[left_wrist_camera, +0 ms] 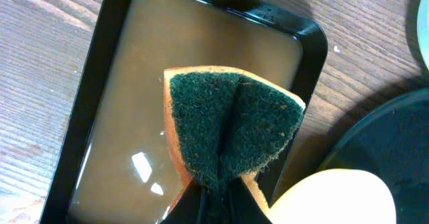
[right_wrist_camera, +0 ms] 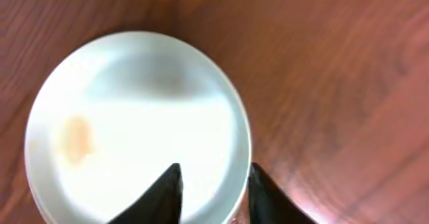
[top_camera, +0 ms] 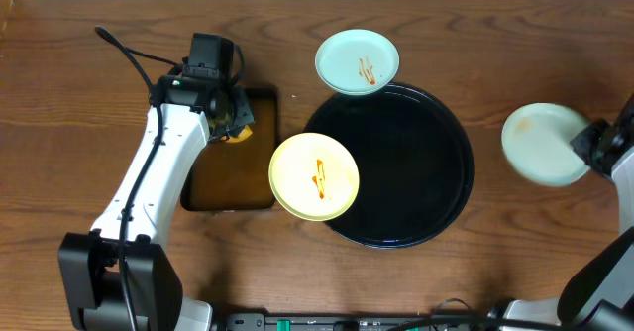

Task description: Clean dirty plates on tray and stack at the side

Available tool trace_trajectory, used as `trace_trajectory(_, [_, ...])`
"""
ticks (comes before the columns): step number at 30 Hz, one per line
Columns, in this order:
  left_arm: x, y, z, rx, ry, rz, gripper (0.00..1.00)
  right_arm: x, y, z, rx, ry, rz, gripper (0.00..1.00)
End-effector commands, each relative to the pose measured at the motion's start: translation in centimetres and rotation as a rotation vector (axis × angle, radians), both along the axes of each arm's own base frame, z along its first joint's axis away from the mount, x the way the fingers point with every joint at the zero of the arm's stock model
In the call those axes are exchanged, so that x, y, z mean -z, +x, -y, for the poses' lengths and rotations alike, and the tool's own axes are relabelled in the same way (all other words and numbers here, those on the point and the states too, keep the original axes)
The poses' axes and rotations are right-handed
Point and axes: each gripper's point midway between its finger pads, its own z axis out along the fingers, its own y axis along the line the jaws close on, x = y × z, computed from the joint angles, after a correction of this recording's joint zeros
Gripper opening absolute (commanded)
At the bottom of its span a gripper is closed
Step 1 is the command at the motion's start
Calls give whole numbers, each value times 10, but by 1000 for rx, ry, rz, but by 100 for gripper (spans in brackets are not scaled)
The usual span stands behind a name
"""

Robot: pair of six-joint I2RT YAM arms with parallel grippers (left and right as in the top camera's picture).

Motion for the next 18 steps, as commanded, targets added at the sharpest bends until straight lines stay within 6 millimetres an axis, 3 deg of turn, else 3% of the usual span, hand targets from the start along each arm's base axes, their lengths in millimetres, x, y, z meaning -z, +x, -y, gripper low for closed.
trace_trajectory(1, [-9,-1,-2,3,8,24,8,-6,21,-27,-156,100,83,32])
trace_trajectory(3, [-9,-1,-2,3,8,24,8,-8,31,-48,-253,173,127,34])
trace_trajectory(5, [-9,-2,-2,3,8,23,7,-15,43,-94,-450,313,206,38])
trace_trajectory(6, [-9,-2,-2,3,8,22,8,-21,46,-128,-574,404,241,39])
trace_trajectory(7, [-9,-2,-2,3,8,22,8,-23,46,-146,-637,445,248,40])
trace_trajectory(8, [-9,-2,-2,3,8,21,8,-24,41,-180,-764,487,229,45])
trace_trajectory(11, [-9,-2,-2,3,9,21,8,-15,24,-240,-947,529,135,55])
trace_trajectory(18, [-9,-2,-2,3,9,21,8,5,-11,-345,-1192,604,1,53])
